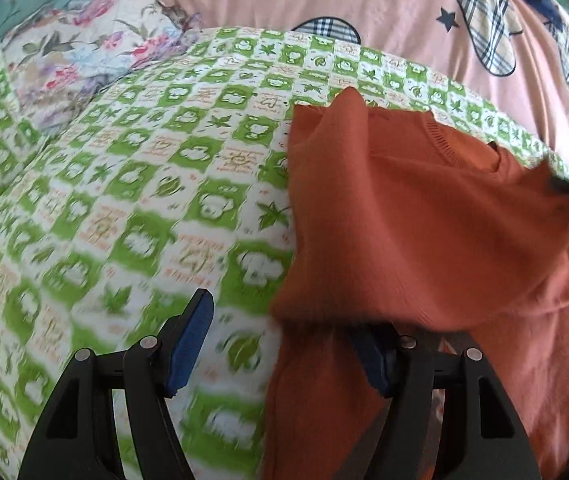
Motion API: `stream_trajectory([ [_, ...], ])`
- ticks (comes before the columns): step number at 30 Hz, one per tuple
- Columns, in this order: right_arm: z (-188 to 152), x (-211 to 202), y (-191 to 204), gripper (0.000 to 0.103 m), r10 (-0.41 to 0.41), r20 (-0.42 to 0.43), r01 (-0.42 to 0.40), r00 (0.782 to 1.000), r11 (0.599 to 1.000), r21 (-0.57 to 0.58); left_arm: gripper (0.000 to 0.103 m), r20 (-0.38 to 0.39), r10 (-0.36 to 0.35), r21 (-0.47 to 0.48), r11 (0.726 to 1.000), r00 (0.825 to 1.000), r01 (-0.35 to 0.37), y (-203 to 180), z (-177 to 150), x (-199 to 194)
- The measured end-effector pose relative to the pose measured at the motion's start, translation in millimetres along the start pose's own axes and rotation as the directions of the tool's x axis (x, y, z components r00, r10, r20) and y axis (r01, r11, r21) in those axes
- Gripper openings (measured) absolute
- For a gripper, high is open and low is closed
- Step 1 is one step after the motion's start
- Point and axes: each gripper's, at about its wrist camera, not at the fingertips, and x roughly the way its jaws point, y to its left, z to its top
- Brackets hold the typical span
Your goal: Fold small clothes
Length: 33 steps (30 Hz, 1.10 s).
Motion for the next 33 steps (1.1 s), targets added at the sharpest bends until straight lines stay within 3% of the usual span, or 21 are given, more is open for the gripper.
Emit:
stream_trajectory([
  [2, 1.9, -28.3, -15.7, 0.007, -0.026, 0.072, 0.024, 0.997, 0.999, 0.03, 0.064, -0.016, 0.014, 0.002, 1.0, 1.0, -0.014, -5.7, 2.8, 10.6],
  [4, -4.4, -43.3, -38.2, 0.007, -0.095, 0.086, 0.091, 0.992, 0.994, 0.053, 0.063, -0.025, 0.028, -0.001, 1.0, 0.999, -0.028, -8.7, 4.7, 17.1],
  [9, -36.9, -29.8, -91.2, 0.007, -0.165, -0.042, 0.17, 0.985, 0.974, 0.151, 0.056, -0.009, 0.011, -0.052, 0.999, 1.0, -0.012, 1.3, 2.9, 14.8],
  [12, -46.0, -24.7, -95.6, 0.007, -0.163, -0.062, 0.171, 0.985, 0.972, 0.161, 0.054, 0.002, -0.032, -0.125, 0.992, 0.999, 0.032, 17.0, 2.0, 11.4],
  [15, -38.6, -41.1, -82.7, 0.007, -0.141, 0.014, 0.138, 0.99, 0.983, 0.124, 0.054, 0.009, -0.055, -0.151, 0.987, 0.998, 0.056, 21.7, 0.4, 9.5],
  [17, -33.3, -48.1, -74.2, 0.007, -0.196, 0.037, 0.193, 0.98, 0.978, 0.076, 0.054, 0.01, -0.051, -0.146, 0.988, 0.999, 0.052, 20.0, 0.0, 9.1],
  [20, -37.1, -29.5, -87.8, 0.007, -0.274, -0.077, 0.279, 0.959, 0.958, 0.061, 0.055, 0.007, -0.037, -0.129, 0.991, 0.999, 0.038, 14.8, -0.8, 10.1],
  [22, -42.1, -18.5, -100.7, 0.007, -0.279, -0.151, 0.293, 0.948, 0.953, 0.081, 0.055, 0.002, -0.026, -0.117, 0.993, 1.0, 0.026, 12.5, -0.3, 11.6],
  [24, -41.3, -24.6, -103.3, 0.009, -0.26, -0.149, 0.277, 0.954, 0.955, 0.106, 0.055, 0.0, -0.029, -0.113, 0.993, 1.0, 0.029, 12.9, -0.6, 11.9],
  [27, -41.6, -39.5, -102.0, 0.017, -0.3, -0.149, 0.313, 0.942, 0.947, 0.072, 0.055, -0.015, -0.037, -0.094, 0.995, 0.999, 0.035, 13.4, -1.0, 9.2],
  [31, -55.5, -74.4, -111.9, 0.019, -0.313, -0.18, 0.323, 0.933, 0.946, 0.033, 0.055, -0.032, -0.046, -0.054, 0.998, 0.998, 0.045, 13.6, -16.3, -9.8],
  [33, -66.4, -97.1, -116.7, 0.025, -0.366, -0.186, 0.372, 0.912, 0.928, -0.004, 0.053, -0.034, -0.059, -0.04, 0.998, 0.998, 0.057, 15.0, -28.8, -21.9],
])
